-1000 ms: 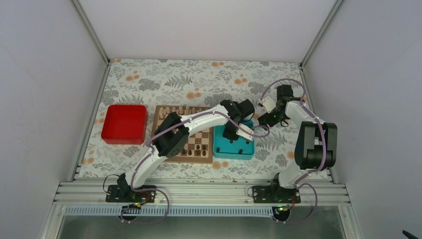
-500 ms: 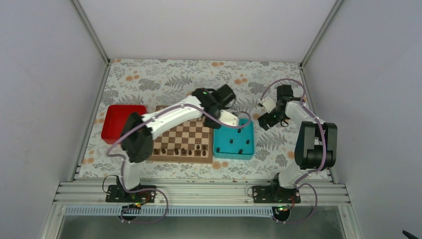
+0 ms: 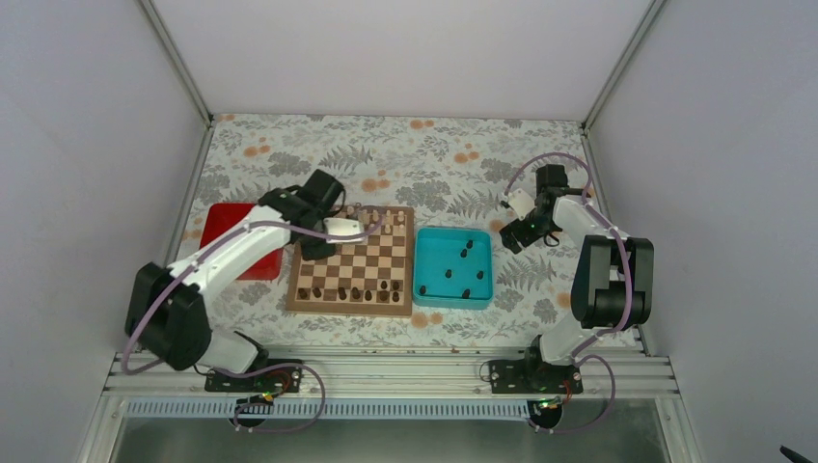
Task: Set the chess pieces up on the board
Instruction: Place the chess piece on the chessboard.
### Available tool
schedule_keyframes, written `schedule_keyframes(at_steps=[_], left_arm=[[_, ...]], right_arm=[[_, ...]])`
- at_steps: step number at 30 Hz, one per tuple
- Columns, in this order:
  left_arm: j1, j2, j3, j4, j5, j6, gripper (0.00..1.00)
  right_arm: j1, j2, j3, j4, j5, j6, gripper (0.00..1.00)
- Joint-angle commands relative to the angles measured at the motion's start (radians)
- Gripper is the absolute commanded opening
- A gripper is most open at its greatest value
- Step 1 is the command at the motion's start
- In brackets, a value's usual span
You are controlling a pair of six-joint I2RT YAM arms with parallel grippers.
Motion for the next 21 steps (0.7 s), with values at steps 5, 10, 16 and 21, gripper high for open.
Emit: schedule_keyframes(at_steps=[5, 10, 16, 21], left_arm=[[0.123, -0.173, -0.200, 0.042, 0.058, 0.030, 0.09], [0.156, -0.189, -0.283, 0.082, 0.104, 0.031, 0.09], [0.165, -0.188, -0.355, 0.127, 0.124, 0.022, 0.09], [0.166, -0.189, -0.368, 0.111, 0.141, 0.013, 0.09]], right_arm=[[-0.007, 0.002, 0.018, -0.009, -0.003, 0.009, 1.00], [-0.006, 0.009, 0.016, -0.007, 0.004, 0.012, 1.00], [-0.007, 0.015, 0.013, -0.005, 0.011, 0.014, 1.00], [-0.007, 0.023, 0.012, -0.002, 0.015, 0.011, 1.00]])
